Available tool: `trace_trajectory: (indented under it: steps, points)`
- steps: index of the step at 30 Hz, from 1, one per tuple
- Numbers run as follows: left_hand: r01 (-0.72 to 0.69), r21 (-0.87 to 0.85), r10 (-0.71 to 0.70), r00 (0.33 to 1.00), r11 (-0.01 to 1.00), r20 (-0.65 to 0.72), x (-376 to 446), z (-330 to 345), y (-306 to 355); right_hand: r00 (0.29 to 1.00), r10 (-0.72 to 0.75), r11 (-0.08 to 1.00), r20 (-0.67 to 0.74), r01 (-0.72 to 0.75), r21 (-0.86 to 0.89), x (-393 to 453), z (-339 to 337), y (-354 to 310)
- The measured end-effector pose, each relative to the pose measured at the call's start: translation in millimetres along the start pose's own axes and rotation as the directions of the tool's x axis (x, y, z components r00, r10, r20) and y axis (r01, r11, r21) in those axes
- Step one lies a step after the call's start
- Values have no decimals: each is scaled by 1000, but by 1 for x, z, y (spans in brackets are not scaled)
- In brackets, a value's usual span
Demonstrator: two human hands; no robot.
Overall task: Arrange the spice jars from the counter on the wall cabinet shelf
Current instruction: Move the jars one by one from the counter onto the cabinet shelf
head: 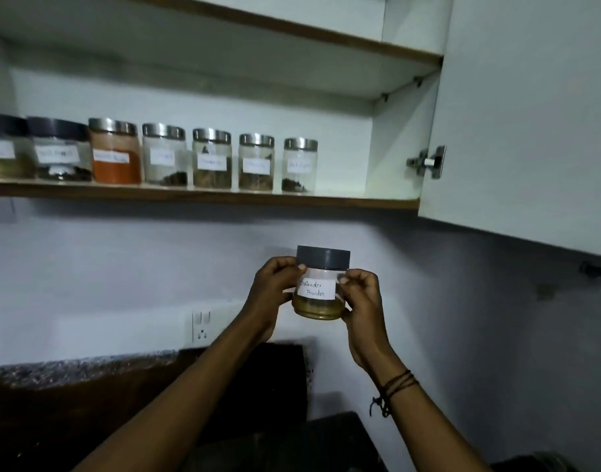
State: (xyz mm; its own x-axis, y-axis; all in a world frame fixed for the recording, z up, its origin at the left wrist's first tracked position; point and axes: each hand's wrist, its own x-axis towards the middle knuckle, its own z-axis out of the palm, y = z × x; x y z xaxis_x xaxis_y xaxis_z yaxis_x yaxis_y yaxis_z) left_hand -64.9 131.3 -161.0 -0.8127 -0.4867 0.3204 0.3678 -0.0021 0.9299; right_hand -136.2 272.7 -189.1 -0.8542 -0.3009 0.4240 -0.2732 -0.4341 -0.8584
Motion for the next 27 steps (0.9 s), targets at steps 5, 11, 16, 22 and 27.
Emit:
trace_trajectory:
  steps: [5,11,16,22,27]
  points:
    - [-185,-22,186,981,983,51,25,11,55,952,-285,957,-114,276,-84,28,27,-51]
    - [-356,104,361,932,929,-31,61,38,110,931,-344,928,-123,318,-193,78,39,-100]
    - [-327,148,349,925,933,-154,96,62,128,938,-334,894,-93,284,-346,124,39,-117]
    - [-326,314,390,906,891,-164,140,84,127,909,-392,794,-140,257,-551,176,33,-119]
    - [-286,498,383,918,819,-101,170,94,120,931,-362,663,-54,217,-716,207,27,-113]
